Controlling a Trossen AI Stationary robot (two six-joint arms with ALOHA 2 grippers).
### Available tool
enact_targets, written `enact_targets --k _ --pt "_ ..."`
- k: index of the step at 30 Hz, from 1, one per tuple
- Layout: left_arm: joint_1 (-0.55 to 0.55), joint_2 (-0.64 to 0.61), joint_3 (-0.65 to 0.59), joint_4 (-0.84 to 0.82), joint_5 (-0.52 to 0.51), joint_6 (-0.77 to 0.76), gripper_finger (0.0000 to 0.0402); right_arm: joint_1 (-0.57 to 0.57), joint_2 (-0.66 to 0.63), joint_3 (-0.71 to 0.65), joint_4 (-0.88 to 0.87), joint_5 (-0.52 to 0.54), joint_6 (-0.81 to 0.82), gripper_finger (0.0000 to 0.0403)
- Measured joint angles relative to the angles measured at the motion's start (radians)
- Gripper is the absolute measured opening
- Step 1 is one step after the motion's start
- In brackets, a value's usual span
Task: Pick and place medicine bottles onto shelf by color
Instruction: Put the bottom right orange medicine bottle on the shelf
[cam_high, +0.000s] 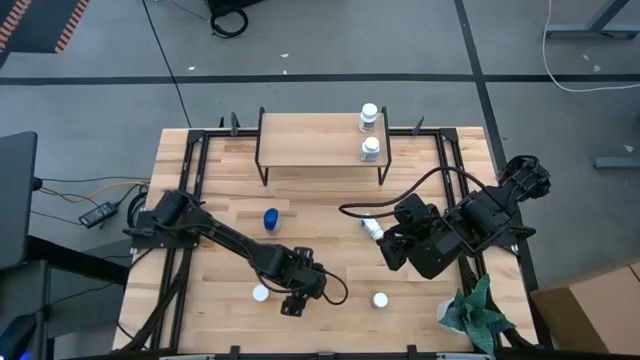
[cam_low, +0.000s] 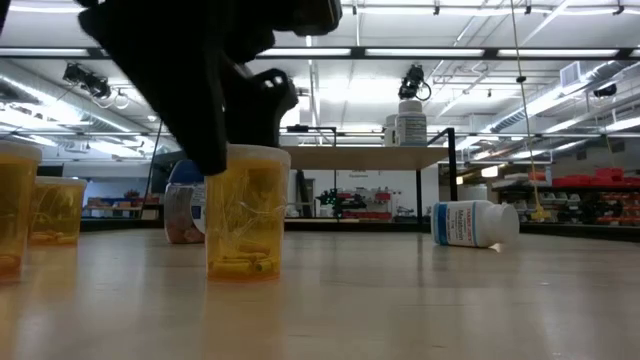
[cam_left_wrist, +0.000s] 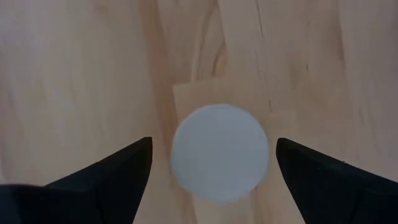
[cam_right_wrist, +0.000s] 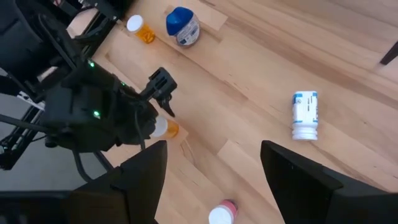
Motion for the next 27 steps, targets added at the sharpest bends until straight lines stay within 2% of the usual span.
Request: enact_targets --k 10,23,27 --pt "0.009 0.006 0.000 0.022 -0.007 -0.005 0.0336 0.000 0.000 0.000 0.000 0.000 -0.003 0.0266" --pt "0.009 0.006 0.000 0.024 -0.007 -0.012 0.0212 0.000 0.000 0.000 0.000 0.000 -0.011 0.0266" --pt "0.025 0.005 0.001 0.019 -0.004 -0.005 0.0208 0.000 0.000 0.000 -0.001 0.000 -0.012 0.0266"
